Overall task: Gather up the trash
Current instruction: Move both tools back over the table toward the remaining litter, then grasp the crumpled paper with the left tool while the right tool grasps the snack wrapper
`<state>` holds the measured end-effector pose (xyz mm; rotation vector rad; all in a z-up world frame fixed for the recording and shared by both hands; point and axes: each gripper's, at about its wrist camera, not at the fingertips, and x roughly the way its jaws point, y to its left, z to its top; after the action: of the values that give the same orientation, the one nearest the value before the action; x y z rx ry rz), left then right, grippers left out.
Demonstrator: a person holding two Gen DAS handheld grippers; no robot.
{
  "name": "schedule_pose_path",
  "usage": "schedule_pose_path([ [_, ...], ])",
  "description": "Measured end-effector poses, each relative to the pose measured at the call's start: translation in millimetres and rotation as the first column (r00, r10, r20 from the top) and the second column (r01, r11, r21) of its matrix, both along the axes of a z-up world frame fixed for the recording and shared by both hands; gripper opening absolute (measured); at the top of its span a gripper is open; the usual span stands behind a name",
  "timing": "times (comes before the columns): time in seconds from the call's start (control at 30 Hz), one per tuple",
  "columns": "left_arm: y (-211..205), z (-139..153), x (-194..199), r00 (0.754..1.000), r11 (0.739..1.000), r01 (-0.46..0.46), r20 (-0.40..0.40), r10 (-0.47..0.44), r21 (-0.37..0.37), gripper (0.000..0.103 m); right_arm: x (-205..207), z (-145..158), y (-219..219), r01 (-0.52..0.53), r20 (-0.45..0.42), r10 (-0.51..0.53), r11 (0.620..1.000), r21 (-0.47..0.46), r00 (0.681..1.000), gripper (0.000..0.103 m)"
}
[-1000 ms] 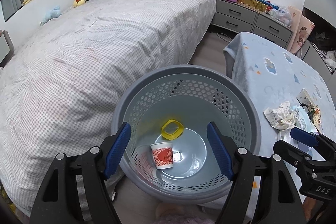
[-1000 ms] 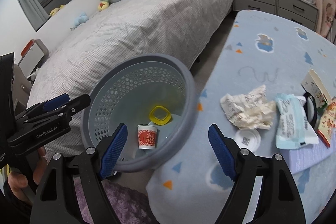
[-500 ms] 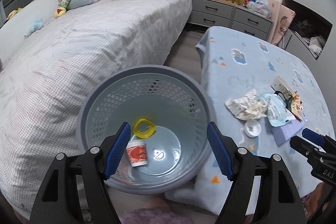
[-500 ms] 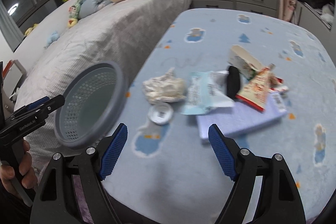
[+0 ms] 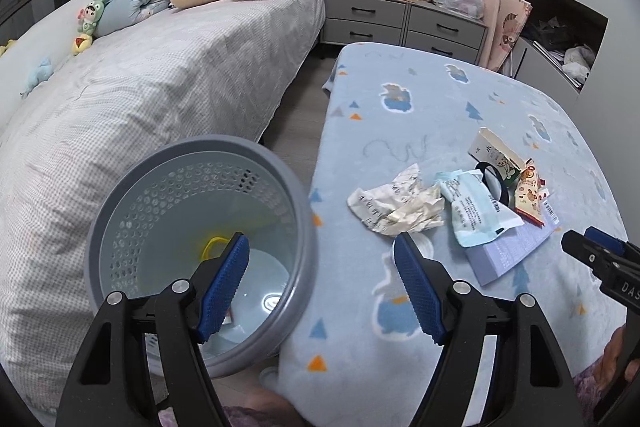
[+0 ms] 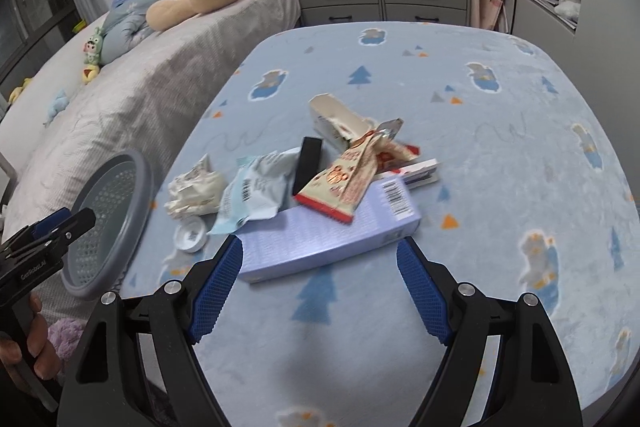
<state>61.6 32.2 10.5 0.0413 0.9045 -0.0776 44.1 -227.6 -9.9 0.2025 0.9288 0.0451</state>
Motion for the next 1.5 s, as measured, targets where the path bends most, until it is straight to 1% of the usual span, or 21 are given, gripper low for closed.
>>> schedule_pose_path([
  [0.13, -12.3, -0.8, 5.8, 1.000, 1.000, 0.000, 0.006, 0.000, -0.001, 0.072, 19.4, -2.8, -10.0, 0.015, -0.004, -0.015, 1.000, -0.006, 1.000, 0.078],
  [0.3, -22.4, -5.6, 11.0, 1.000, 1.000, 0.007, -0.004, -0.007, 0.006, 0.072, 48.9, -15.5, -15.9, 0.026, -0.039, -0.027, 1.000, -0.010, 0.999, 0.078],
  [0.37, -24.8, -8.3, 13.1, 1.000, 1.000, 0.009, -0.008, -0.009, 0.015, 0.072, 58.5, -20.5, -14.9, 0.029, -0.053, -0.030, 0.999, -0.020, 0.998, 0.075],
  [0.5, -25.3, -12.7, 15.5, 1.000, 1.000, 0.007, -0.018, -0.007, 0.017, 0.072, 73.2, -27.9, -14.2, 0.033, -0.073, -0.036, 0.999, -0.034, 0.997, 0.072],
  [0.7, -27.0, -18.5, 20.4, 0.999, 1.000, 0.011, -0.033, -0.010, 0.018, 0.072, 84.2, -35.2, -10.3, 0.024, -0.082, -0.030, 0.997, -0.077, 0.996, 0.056],
  [0.73, -27.2, -18.9, 20.9, 0.999, 1.000, 0.011, -0.034, -0.011, 0.019, 0.072, 84.1, -35.2, -10.2, 0.022, -0.080, -0.028, 0.997, -0.077, 0.996, 0.050],
  [0.77, -27.5, -19.5, 21.0, 0.999, 1.000, 0.012, -0.035, -0.011, 0.018, 0.072, 84.4, -35.4, -10.6, 0.021, -0.082, -0.027, 0.997, -0.073, 0.996, 0.040],
  [0.87, -27.3, -20.9, 21.6, 0.999, 1.000, 0.013, -0.040, -0.012, 0.017, 0.072, 83.3, -35.9, -14.2, 0.025, -0.083, -0.030, 0.998, -0.063, 0.996, 0.034],
  [1.0, -26.2, -22.2, 23.2, 0.999, 1.000, 0.010, -0.048, -0.009, 0.011, 0.072, 77.5, -31.6, -16.3, 0.023, -0.072, -0.027, 0.999, -0.045, 0.997, 0.031],
  [1.27, -25.8, -22.2, 24.8, 0.998, 1.000, 0.005, -0.056, -0.005, 0.009, 0.072, 60.4, -16.0, -19.2, 0.014, -0.031, -0.013, 0.999, 0.029, 0.999, 0.030],
  [1.5, -39.4, -25.4, 36.4, 0.996, 0.999, 0.041, -0.081, -0.041, 0.002, 0.072, 46.5, -1.3, -26.5, 0.011, 0.007, -0.012, 0.997, 0.079, 1.000, 0.030],
])
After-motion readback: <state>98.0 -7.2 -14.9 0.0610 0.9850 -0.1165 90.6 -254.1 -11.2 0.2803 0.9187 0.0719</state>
